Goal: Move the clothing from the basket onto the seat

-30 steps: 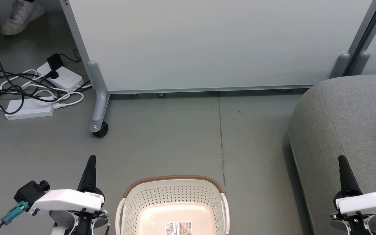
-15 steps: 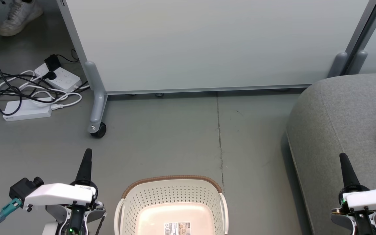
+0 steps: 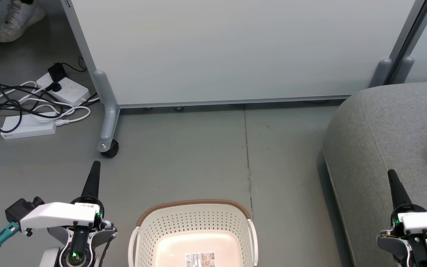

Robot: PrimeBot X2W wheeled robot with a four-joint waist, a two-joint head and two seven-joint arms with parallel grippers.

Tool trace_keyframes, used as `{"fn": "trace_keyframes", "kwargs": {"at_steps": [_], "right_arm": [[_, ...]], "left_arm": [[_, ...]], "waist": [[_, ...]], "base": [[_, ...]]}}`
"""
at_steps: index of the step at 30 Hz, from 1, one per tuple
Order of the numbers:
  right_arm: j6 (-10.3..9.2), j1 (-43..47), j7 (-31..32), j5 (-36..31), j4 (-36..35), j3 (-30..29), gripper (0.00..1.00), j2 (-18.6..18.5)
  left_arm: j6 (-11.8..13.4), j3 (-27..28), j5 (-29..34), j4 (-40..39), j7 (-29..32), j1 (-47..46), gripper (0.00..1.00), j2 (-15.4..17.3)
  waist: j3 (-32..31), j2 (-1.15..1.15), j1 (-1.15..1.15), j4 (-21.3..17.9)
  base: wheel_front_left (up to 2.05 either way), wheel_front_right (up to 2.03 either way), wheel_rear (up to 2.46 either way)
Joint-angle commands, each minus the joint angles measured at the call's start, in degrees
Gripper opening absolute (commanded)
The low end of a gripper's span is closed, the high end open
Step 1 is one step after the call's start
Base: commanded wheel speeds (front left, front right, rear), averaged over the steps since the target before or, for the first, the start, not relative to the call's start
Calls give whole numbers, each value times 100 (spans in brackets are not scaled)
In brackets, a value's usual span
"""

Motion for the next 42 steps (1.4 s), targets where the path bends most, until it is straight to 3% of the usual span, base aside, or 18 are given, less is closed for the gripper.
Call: {"fn": "trace_keyframes", "kwargs": {"at_steps": [1, 42], "right_arm": [[4, -117, 51, 160, 7, -34, 0, -63], [4, -366, 497, 1920, 226, -271, 0, -78]], "left_arm": [[-41, 60, -143, -16, 45, -132, 0, 28], [-200, 385, -1649, 47, 524, -413, 0, 37]], "waist": [[0, 0, 0, -5], [-3, 0, 0, -135]], "base": [[0, 0, 0], [0, 0, 0]]}}
